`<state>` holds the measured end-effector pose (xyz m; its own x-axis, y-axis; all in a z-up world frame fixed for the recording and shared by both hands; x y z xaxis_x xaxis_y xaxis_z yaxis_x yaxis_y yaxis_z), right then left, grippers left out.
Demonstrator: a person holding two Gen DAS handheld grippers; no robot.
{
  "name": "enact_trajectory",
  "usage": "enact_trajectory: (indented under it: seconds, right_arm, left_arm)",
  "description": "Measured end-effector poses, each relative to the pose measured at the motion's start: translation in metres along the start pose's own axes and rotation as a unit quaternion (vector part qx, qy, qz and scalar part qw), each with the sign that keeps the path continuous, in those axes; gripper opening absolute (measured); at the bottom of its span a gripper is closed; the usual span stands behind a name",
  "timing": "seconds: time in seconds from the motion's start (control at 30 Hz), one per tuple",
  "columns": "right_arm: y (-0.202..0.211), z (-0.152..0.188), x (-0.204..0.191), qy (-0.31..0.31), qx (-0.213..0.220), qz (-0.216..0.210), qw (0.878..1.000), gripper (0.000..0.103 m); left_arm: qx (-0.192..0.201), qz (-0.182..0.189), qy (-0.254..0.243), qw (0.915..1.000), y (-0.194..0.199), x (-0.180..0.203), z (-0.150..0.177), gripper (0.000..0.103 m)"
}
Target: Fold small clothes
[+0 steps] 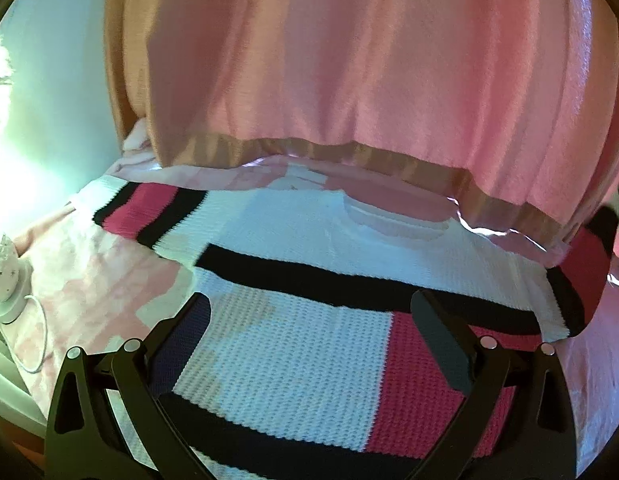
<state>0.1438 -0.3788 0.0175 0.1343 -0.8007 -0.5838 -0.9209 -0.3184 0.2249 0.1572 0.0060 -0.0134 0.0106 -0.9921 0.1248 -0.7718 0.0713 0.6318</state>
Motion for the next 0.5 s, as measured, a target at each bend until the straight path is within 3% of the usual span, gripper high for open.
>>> enact_trajectory:
  seconds: [0.13,0.2,0.23,0.3,0.4,0.43,0.47,0.5]
  right_arm:
    - [-0.067,0.029,-0.083,0.036,-0.064,-0.050,0.996,0.005]
    - [-0.115,0.059,-0.133,0.060,-0.115,-0.084,0.988,0.006]
    - [-0.141,0.080,-0.156,0.076,-0.143,-0.096,0.982,0.012]
    - [-0.175,0.120,-0.185,0.109,-0.195,-0.102,0.969,0.012]
    - [-0.169,0.145,-0.207,0.165,-0.202,-0.093,0.961,0.014]
    - [-0.160,0.144,-0.205,0.175,-0.194,-0.083,0.962,0.024]
    - [-0.138,0.139,-0.191,0.195,-0.177,-0.044,0.964,0.040]
    - [-0.122,0.136,-0.176,0.211,-0.166,-0.006,0.963,0.046]
  left_arm:
    - [-0.001,0.001,0.031,0.9995,0.001,-0.013,-0.007,0.098]
    - [0.001,0.005,0.048,0.9988,0.002,-0.019,-0.011,0.098]
    - [0.001,0.006,0.053,0.9986,0.002,-0.022,-0.013,0.098]
    - [-0.004,0.007,0.058,0.9983,-0.002,-0.028,-0.013,0.098]
    - [-0.025,0.011,0.070,0.9972,-0.012,-0.040,-0.013,0.098]
    - [-0.033,0.016,0.075,0.9965,-0.017,-0.044,-0.014,0.098]
    - [-0.038,0.020,0.080,0.9959,-0.021,-0.046,-0.015,0.098]
    - [-0.052,0.032,0.091,0.9939,-0.030,-0.048,-0.017,0.098]
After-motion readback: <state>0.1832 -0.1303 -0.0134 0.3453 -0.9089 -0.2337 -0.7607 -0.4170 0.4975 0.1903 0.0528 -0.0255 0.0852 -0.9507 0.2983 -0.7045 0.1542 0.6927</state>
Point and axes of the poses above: each gripper's, at about its wrist camera, not at the fingertips, and y roughly against the way its jaws point, x to its right, z to its underside, the point moved 9 cm from there along -y, roughly the way its jaws point, and after that the axes turned 4 degrees about y, right-handed, at the moved point
